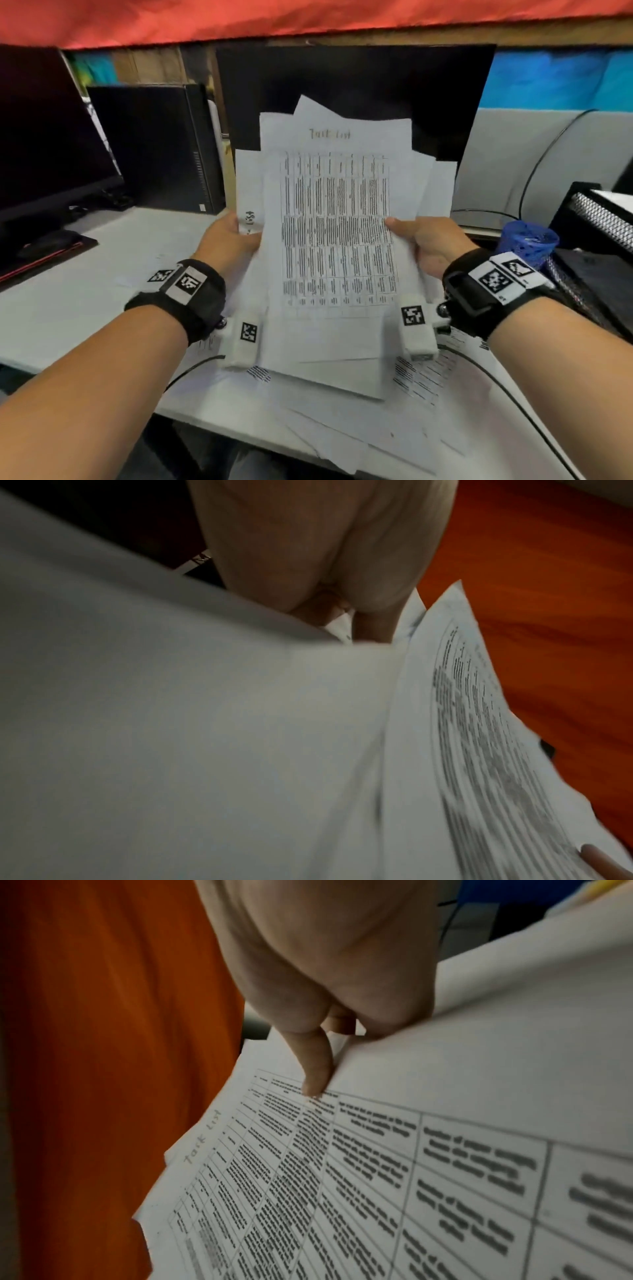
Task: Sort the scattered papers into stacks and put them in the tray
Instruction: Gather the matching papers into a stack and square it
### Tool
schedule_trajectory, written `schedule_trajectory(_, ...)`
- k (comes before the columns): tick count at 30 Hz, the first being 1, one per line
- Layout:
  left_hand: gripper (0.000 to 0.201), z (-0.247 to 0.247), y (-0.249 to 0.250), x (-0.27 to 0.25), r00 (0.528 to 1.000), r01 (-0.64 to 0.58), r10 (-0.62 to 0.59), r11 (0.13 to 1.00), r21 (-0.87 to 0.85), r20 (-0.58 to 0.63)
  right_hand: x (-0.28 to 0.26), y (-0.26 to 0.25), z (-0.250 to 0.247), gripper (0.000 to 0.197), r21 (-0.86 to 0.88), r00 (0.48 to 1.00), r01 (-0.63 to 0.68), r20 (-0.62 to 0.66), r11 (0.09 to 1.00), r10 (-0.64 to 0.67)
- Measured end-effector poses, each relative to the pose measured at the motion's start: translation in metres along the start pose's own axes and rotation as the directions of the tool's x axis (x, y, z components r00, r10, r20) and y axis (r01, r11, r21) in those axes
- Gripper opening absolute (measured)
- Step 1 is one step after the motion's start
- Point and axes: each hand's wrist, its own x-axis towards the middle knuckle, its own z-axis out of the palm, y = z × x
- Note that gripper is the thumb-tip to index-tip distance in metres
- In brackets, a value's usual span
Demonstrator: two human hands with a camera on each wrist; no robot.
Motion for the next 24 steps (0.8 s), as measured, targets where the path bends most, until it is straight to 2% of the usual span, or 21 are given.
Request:
schedule_trajectory(2,0.026,-0.004,-0.002,0.004,1.0,0.01,-0.01,1.0,0.0,0.008,0.004,0.003,-0.006,0.019,-0.201,0.99,0.112,-0.065,0.973,-0.127)
schedule_trajectory(6,0.024,-0.019,0.0,0.016,1.0,-0.019,0.022,0.985,0.169,-0.012,0.002,-0.008,-0.032,0.01,-0.317,0.925,0.308,-0.119,0.897,-0.36)
schedule_trajectory(7,0.024,-0.023,0.002,0.02,0.999,-0.03,0.032,0.98,0.199,-0.004,0.001,-0.013,-0.038,0.01,-0.381,0.902,0.351,-0.109,0.855,-0.419)
schedule_trajectory(9,0.02,-0.03,0.011,0.025,0.999,-0.042,0.039,0.965,0.26,0.014,-0.004,-0.025,-0.05,0.025,-0.484,0.859,0.424,-0.053,0.766,-0.509)
schedule_trajectory(11,0.019,-0.036,0.023,0.029,0.998,-0.057,0.052,0.919,0.391,0.023,-0.013,-0.04,-0.054,0.023,-0.568,0.82,0.475,0.009,0.672,-0.572)
schedule_trajectory(13,0.018,-0.038,0.041,0.033,0.995,-0.102,0.095,0.897,0.429,0.038,-0.021,-0.053,-0.052,0.023,-0.601,0.802,0.511,0.075,0.615,-0.593)
schedule_trajectory(16,0.019,-0.036,0.073,0.036,0.977,-0.211,0.183,0.89,0.404,0.108,-0.029,-0.065,-0.041,0.02,-0.638,0.808,0.53,0.179,0.559,-0.561)
schedule_trajectory(20,0.02,-0.024,0.114,0.032,0.939,-0.342,0.268,0.796,0.499,0.217,-0.029,-0.066,-0.025,0.016,-0.593,0.81,0.571,0.292,0.568,-0.509)
schedule_trajectory(22,0.012,-0.016,0.126,0.03,0.922,-0.384,0.305,0.788,0.481,0.237,-0.024,-0.06,-0.02,0.02,-0.577,0.792,0.588,0.268,0.567,-0.548)
schedule_trajectory(24,0.011,-0.009,0.129,0.025,0.912,-0.41,0.372,0.813,0.414,0.172,-0.021,-0.054,-0.019,0.028,-0.525,0.775,0.601,0.201,0.603,-0.599)
